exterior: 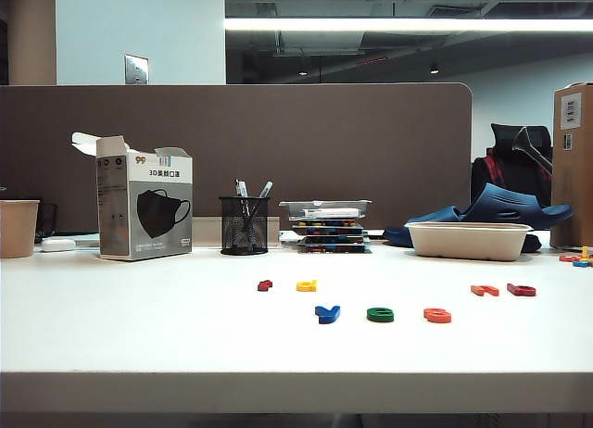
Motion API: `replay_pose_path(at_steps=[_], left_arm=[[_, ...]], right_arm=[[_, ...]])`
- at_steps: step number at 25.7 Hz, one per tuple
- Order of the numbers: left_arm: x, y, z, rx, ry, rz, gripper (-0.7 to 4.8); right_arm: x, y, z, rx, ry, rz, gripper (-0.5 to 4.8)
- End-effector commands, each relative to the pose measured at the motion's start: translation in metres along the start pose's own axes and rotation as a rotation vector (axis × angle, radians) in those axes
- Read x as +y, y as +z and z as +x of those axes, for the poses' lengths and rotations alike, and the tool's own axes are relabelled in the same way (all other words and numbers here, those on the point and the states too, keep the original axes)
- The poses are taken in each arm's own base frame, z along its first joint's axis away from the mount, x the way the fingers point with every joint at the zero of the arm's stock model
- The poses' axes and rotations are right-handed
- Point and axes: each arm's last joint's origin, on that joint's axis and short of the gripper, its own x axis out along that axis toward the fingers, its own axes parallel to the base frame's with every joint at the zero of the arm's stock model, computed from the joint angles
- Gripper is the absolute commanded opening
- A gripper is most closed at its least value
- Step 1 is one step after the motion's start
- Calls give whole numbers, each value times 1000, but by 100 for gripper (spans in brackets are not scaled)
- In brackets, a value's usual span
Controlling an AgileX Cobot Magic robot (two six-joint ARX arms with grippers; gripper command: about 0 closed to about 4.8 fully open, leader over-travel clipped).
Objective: Select the appropriate letters from the row of letter magnets placed on the table to arrange into the word "yes".
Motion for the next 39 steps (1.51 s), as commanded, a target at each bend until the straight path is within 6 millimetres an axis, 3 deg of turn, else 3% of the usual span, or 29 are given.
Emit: replay_pose_path(at_steps=[1, 5, 10, 14, 17, 23, 30, 39], left_arm=[[13, -2, -16, -27, 40, -14, -6], [13, -7, -33, -42, 31, -8, -6], [12, -28, -53, -60, -5, -19, -6], [16, -69, -76, -105, -7, -38, -6], [17, -93, -80, -111, -22, -38, -6], [18, -138, -80, -178, -99, -38, -6], [15, -174, -58, -242, -204, -28, -6], [14, -215, -27, -400, -240, -15, -6]], right_arm=[[1, -1, -2, -4, 30, 1, -6], [0, -6, 0, 54, 21, 5, -6], [-1, -9, 4, 54, 36, 4, -6], [-2, -23, 23, 41, 117, 3, -6], [-4, -31, 34, -2, 129, -2, -6], [-12, -62, 43, -72, 125, -8, -6], [-20, -97, 48, -270, 146, -24, -6], [-26, -122, 65, -272, 125, -52, -6]])
